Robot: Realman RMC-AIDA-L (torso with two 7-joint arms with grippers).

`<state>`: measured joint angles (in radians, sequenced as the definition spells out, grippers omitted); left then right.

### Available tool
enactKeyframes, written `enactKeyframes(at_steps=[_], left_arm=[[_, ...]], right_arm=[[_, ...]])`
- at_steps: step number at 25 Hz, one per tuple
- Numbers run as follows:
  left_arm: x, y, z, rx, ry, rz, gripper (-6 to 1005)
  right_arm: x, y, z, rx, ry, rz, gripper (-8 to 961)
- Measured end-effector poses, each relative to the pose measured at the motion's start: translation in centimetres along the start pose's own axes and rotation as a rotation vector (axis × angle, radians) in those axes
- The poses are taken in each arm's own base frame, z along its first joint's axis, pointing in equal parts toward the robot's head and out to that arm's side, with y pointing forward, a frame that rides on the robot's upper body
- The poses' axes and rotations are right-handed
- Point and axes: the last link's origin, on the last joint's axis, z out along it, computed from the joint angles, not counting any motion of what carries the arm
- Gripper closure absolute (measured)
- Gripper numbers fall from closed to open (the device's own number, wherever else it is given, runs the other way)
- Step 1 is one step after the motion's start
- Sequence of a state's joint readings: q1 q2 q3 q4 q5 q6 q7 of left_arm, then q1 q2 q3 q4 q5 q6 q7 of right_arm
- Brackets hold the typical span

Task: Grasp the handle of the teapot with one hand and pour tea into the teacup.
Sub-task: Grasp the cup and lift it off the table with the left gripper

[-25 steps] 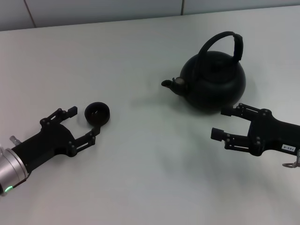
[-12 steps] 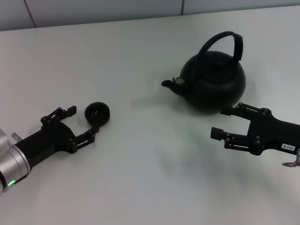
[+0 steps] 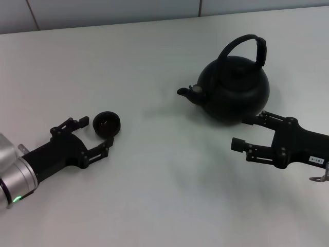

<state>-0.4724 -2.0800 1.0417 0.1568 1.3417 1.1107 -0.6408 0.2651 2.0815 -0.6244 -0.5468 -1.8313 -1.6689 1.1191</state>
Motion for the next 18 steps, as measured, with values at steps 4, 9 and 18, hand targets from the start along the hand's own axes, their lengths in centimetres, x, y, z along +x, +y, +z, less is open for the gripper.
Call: enactKeyframes(at_steps=[4, 9, 18], left_arm=[[0.09, 0.27, 0.23, -0.023, -0.005, 0.013, 165], [0.31, 0.26, 0.41, -0.030, -0.001, 0.019, 165], [0.82, 0.03, 0.85, -0.032, 0.005, 0.028, 166]], right_arm=[[-0.02, -0.01, 0.03, 0.000, -0.001, 0.000, 129], [-0.01, -0.03, 0.03, 0.002, 0.000, 0.001, 129], [0.05, -0.03, -0.10, 0.010, -0.006, 0.007, 130]])
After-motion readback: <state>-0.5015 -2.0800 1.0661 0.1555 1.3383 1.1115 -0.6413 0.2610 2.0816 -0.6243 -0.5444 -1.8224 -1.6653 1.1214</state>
